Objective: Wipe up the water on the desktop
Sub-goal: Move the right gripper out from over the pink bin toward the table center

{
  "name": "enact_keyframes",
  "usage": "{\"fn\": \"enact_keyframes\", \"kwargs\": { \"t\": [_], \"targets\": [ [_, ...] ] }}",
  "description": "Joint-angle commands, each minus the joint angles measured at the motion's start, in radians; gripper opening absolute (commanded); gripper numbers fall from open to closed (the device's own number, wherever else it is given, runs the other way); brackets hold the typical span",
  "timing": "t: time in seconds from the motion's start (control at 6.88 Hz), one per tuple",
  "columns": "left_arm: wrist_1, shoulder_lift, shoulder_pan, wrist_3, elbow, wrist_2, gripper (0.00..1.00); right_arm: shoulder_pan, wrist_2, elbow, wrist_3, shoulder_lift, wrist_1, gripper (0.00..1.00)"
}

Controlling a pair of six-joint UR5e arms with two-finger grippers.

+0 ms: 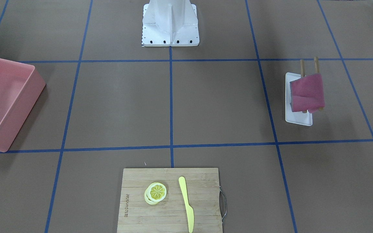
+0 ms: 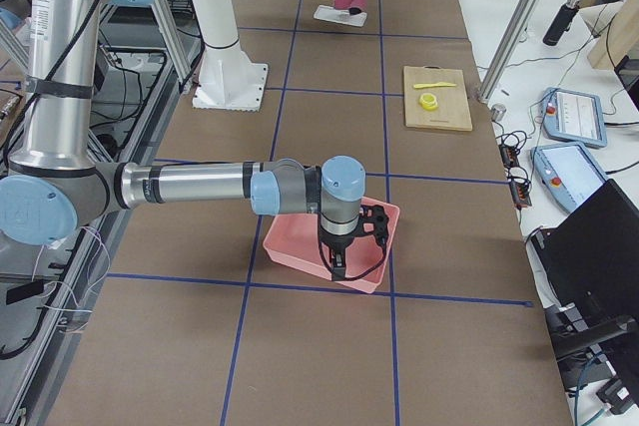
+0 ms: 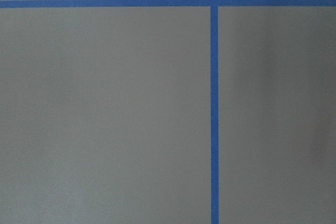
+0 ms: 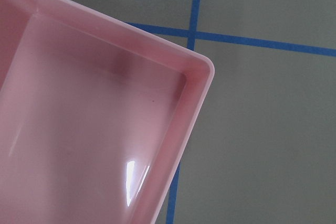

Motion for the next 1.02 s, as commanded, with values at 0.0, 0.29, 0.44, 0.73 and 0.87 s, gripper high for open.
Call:
{"fn": "enact_keyframes", "kwargs": {
  "t": [0.0,0.29,0.44,0.73,0.87],
  "targets": [
    [0.000,0.001,0.000,0.000,-0.016,0.001,0.99,-0.001,0.005,0.023,0.000,0.000,-0.002,1.00],
    [0.000,0.004,-0.002,0.000,-0.046,-0.001,0.99,-0.015,0.024,0.127,0.000,-0.007,-0.003,1.00],
    [-0.001,0.001,-0.002,0.000,-0.094,-0.008,0.99,-0.015,0.029,0.184,0.011,0.012,0.002,1.00],
    [-0.074,-0.087,-0.003,-0.009,-0.104,-0.008,0.99,-0.015,0.040,0.215,0.021,0.030,-0.001,1.00],
    [-0.116,-0.094,-0.006,0.010,-0.091,-0.028,0.99,-0.014,0.043,0.227,0.023,0.018,0.003,1.00]
  ]
}}
